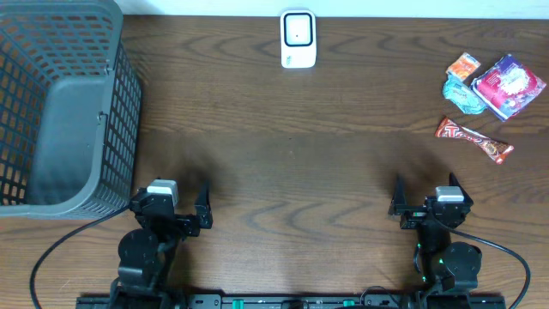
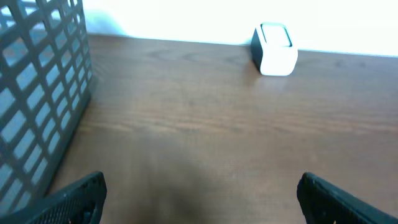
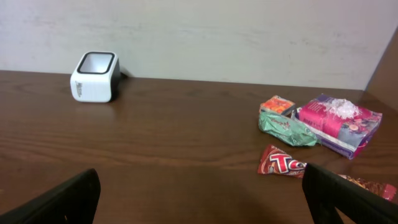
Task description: Scan the item barcode
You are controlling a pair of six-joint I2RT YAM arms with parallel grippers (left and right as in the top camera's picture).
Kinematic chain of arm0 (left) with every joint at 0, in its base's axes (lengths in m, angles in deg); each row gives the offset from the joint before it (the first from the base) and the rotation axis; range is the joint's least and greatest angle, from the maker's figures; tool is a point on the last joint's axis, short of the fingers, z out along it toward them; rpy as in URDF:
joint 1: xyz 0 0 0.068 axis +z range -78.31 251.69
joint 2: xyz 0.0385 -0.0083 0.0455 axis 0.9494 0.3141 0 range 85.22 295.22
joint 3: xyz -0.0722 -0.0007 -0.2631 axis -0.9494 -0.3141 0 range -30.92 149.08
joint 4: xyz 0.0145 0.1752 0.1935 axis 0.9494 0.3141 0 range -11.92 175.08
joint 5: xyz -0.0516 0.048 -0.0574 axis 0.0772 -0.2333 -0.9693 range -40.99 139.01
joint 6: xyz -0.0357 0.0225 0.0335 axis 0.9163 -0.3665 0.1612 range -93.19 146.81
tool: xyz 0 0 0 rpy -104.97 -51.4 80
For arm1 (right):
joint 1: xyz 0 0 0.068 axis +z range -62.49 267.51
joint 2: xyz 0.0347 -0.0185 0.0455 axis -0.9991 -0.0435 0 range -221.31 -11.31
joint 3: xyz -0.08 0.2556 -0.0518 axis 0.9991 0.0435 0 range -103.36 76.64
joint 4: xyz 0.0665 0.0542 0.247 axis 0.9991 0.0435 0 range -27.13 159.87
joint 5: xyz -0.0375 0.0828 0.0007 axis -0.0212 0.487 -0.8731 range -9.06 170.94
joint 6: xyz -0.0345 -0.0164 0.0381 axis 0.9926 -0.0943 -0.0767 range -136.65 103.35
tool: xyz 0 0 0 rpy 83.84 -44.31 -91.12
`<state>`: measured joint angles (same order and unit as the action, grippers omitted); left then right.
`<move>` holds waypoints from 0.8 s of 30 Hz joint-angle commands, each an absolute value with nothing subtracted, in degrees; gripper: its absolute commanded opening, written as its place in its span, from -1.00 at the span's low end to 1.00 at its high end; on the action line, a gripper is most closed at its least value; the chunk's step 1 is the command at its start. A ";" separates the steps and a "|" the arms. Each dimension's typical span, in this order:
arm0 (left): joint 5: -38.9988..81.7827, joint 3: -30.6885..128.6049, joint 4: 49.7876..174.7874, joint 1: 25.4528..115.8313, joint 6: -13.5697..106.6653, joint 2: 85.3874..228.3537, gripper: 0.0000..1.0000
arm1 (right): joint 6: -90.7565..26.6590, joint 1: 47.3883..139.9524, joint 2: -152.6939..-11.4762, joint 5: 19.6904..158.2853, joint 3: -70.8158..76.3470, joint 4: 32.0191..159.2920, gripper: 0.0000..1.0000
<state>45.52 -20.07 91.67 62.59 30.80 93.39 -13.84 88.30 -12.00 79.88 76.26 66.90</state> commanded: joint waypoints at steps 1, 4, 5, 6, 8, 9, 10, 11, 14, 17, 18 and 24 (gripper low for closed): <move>38.20 -24.74 85.61 65.71 28.96 90.46 0.96 | -13.16 87.69 -11.69 79.99 76.33 67.14 0.99; 36.39 -27.41 81.11 67.27 28.96 89.26 0.95 | -13.16 87.69 -11.69 79.97 76.33 67.14 0.98; 36.41 -28.07 80.02 67.55 28.96 88.88 0.96 | -13.16 87.69 -11.69 79.97 76.33 67.14 0.99; 36.58 -28.50 79.27 67.68 28.96 88.60 0.96 | -13.16 87.69 -11.69 79.97 76.33 67.14 0.99; 36.63 -29.55 77.68 67.79 28.94 87.75 0.96 | -13.16 87.69 -11.69 79.97 76.33 67.14 0.98; 36.65 -30.14 77.00 67.79 28.96 87.14 0.96 | -13.16 87.69 -11.69 79.97 76.33 67.14 0.99; 36.63 -30.75 76.50 67.79 28.96 86.46 0.96 | -13.16 87.69 -11.69 79.97 76.33 67.14 0.99; 36.95 -30.71 77.72 67.79 28.96 85.56 0.96 | -13.16 87.69 -11.69 79.97 76.33 67.14 0.99; 38.03 -30.69 77.55 67.77 29.07 85.30 0.96 | -13.16 87.69 -11.69 79.97 76.33 67.14 0.99; 39.62 -30.69 77.66 67.77 29.69 85.30 0.96 | -13.16 87.69 -11.69 79.99 76.33 67.14 0.99; 39.64 -30.69 78.05 67.77 29.64 85.30 0.96 | -13.16 87.69 -11.69 79.97 76.33 67.14 0.99; 42.86 -30.69 81.70 67.77 30.25 85.30 0.95 | -13.16 87.69 -11.69 79.97 76.33 67.14 0.99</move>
<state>40.76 -29.90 79.19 67.51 29.79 85.85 -13.84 88.30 -12.00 79.91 76.24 66.90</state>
